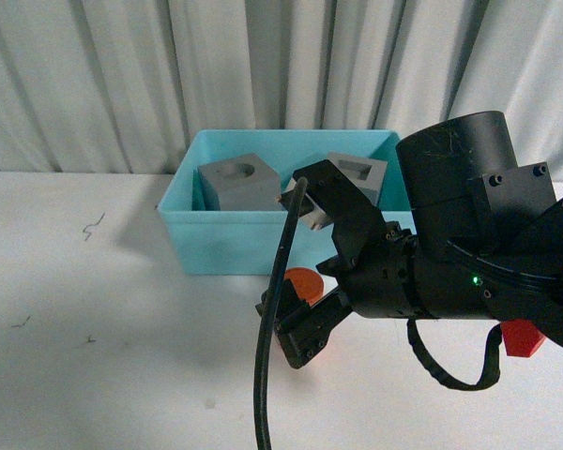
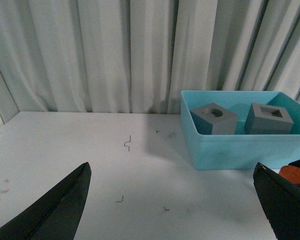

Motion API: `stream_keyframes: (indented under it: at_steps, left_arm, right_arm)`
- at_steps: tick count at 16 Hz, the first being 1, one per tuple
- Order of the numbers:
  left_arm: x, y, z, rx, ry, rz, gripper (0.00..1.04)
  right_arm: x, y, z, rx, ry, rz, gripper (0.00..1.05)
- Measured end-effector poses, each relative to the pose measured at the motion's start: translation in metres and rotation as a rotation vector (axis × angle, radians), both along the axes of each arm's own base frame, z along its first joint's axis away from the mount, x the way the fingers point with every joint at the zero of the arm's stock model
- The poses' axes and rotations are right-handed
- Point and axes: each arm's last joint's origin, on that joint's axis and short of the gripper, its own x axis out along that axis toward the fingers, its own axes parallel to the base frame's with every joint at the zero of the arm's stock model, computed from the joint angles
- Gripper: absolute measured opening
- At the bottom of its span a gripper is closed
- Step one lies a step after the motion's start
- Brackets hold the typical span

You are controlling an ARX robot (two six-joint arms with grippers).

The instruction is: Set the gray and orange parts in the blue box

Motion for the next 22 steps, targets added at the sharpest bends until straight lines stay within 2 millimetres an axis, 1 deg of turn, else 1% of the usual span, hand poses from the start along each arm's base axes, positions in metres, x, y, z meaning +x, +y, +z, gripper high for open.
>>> stream_keyframes:
  at_steps: [1,2,3,4,5,7,8,9,11,12,13,14,15,16,17,18,21,22]
  left_arm:
    - [0.0,0.0,0.0,0.0,0.0,0.0,0.98]
    - [0.0,0.0,0.0,0.0,0.0,0.0,0.98]
    - [0.0,0.0,0.0,0.0,0.0,0.0,0.98]
    - [0.0,0.0,0.0,0.0,0.0,0.0,0.98]
    - [0.0,0.0,0.0,0.0,0.0,0.0,0.98]
    - [0.0,0.0,0.0,0.0,0.0,0.0,0.98]
    - [0.0,0.0,0.0,0.0,0.0,0.0,0.98]
    - [0.0,0.0,0.0,0.0,0.0,0.0,0.98]
    - [0.0,0.0,0.0,0.0,0.0,0.0,0.98]
    - [0.0,0.0,0.0,0.0,0.0,0.0,0.98]
    - [0.0,0.0,0.0,0.0,0.0,0.0,0.98]
    - [0.0,0.0,0.0,0.0,0.0,0.0,0.98]
    - [0.0,0.0,0.0,0.0,0.0,0.0,0.98]
    - [0.0,0.0,0.0,0.0,0.0,0.0,0.98]
    - [0.0,0.0,0.0,0.0,0.0,0.0,0.98]
    - [0.0,0.0,0.0,0.0,0.0,0.0,0.98]
    - [0.0,0.0,0.0,0.0,0.0,0.0,0.98]
    - [0.0,0.0,0.0,0.0,0.0,0.0,0.98]
  right_arm:
    - [0.0,0.0,0.0,0.001,0.0,-0.001,0.89]
    - [0.0,0.0,0.0,0.002,0.002,-0.001,0.77]
    - [0.0,0.0,0.0,0.002,0.005,-0.001,0.68]
    - [0.0,-0.001,0.0,0.003,0.007,-0.005,0.57]
    - [0.001,-0.001,0.0,0.008,0.005,-0.008,0.49]
    - [-0.002,-0.003,0.002,0.013,0.008,-0.025,0.48]
    - [-0.006,-0.008,0.005,0.017,-0.002,-0.035,0.48]
    - [-0.011,-0.014,0.014,0.019,-0.025,-0.056,0.48]
    - [-0.021,-0.038,0.051,0.048,-0.112,-0.113,0.48]
    - [-0.025,-0.052,0.074,0.066,-0.173,-0.152,0.48]
    - [-0.027,-0.07,0.104,0.089,-0.26,-0.205,0.48]
    - [-0.028,-0.085,0.128,0.106,-0.337,-0.262,0.48]
    - [-0.023,-0.098,0.151,0.127,-0.412,-0.318,0.48]
    - [-0.014,-0.107,0.165,0.138,-0.455,-0.363,0.48]
    - [-0.003,-0.11,0.171,0.145,-0.466,-0.378,0.48]
    - [0.012,-0.109,0.17,0.156,-0.458,-0.389,0.47]
    - [0.072,-0.092,0.153,0.165,-0.394,-0.422,0.47]
    - [0.089,-0.09,0.148,0.157,-0.38,-0.437,0.47]
